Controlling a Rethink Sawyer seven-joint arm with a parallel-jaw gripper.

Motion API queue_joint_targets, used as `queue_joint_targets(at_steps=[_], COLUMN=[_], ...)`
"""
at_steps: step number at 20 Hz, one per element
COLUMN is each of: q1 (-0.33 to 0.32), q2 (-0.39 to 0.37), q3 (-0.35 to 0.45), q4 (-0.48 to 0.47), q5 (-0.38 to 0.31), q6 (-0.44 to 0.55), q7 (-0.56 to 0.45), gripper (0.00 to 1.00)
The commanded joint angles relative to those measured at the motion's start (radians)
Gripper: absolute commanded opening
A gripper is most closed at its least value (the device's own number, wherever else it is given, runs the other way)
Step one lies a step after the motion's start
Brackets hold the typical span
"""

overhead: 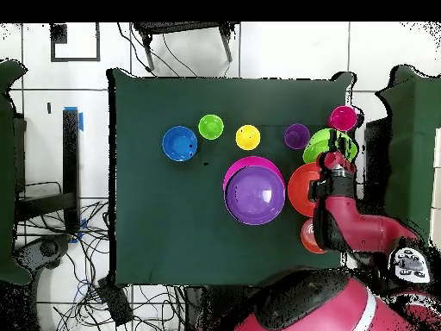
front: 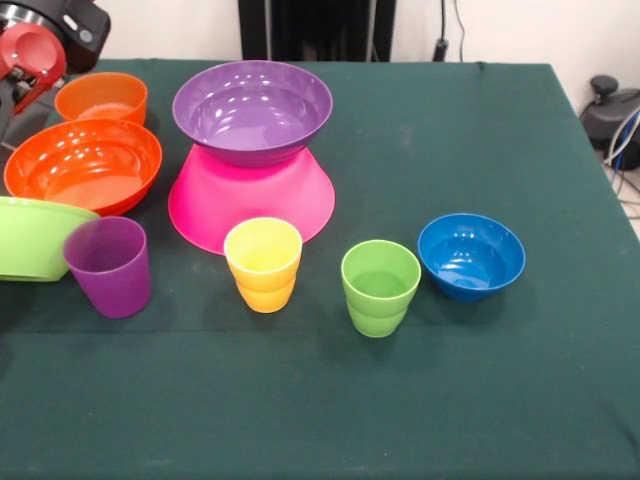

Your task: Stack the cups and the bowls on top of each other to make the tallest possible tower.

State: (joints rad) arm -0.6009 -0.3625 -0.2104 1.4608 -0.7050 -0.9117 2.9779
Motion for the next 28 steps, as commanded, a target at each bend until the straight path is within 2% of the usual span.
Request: queue_joint_targets(at_steps=[1, 13, 23, 28], q1=[0.050, 0.070, 0.077, 0.083], q2=[0.027, 0.074, 0.063, 0.088], q3=[0.132, 0.136, 0.135, 0.139], q4=[0.033, 0.028, 0.026, 0.013], q5=[-0.033, 0.068, 0.073, 0.100], q6=[0.144, 0.105, 0.116, 0.101], q7=[0.131, 0.077, 0.082, 0.069], gripper=[1.00, 1.00, 1.00, 1.00])
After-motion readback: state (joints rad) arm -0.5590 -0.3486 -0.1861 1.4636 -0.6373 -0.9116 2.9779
